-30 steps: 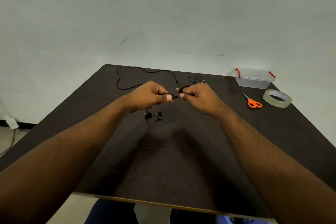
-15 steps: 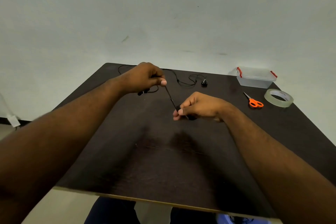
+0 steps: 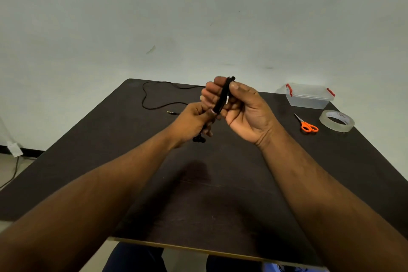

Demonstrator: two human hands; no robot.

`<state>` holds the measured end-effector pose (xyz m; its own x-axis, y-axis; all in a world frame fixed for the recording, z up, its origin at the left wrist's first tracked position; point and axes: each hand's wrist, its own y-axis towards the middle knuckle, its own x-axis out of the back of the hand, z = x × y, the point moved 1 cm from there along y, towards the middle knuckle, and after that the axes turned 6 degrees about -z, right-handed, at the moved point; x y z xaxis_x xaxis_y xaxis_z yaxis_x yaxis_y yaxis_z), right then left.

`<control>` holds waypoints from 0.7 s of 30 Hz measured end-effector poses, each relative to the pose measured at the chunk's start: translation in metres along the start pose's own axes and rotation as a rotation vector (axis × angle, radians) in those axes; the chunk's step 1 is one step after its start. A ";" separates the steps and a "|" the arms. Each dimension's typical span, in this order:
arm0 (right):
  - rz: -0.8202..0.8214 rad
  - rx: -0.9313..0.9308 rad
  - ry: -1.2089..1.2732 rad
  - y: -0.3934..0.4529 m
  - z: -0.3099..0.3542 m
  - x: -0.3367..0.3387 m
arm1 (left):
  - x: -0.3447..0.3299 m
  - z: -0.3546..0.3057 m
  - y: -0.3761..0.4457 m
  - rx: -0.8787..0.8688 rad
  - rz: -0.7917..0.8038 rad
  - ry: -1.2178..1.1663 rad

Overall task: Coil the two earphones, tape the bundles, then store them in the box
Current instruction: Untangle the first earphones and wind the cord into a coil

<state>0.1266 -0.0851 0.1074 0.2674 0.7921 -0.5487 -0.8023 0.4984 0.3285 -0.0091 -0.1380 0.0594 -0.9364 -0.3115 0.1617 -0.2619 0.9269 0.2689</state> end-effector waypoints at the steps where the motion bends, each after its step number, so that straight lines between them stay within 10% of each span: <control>1: -0.045 0.040 -0.015 0.002 0.002 0.002 | -0.002 0.003 -0.002 0.012 0.033 -0.002; 13: -0.370 0.255 -1.233 0.007 -0.020 0.053 | 0.002 0.000 -0.002 -0.138 0.068 0.736; 21: -0.255 -0.062 -1.500 0.004 -0.035 0.067 | 0.001 -0.001 -0.003 -0.320 -0.052 1.091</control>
<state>0.1224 -0.0419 0.0448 0.6457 0.3236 0.6916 -0.6623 0.6881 0.2963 -0.0090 -0.1417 0.0597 -0.1824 -0.5088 0.8414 -0.0764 0.8605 0.5037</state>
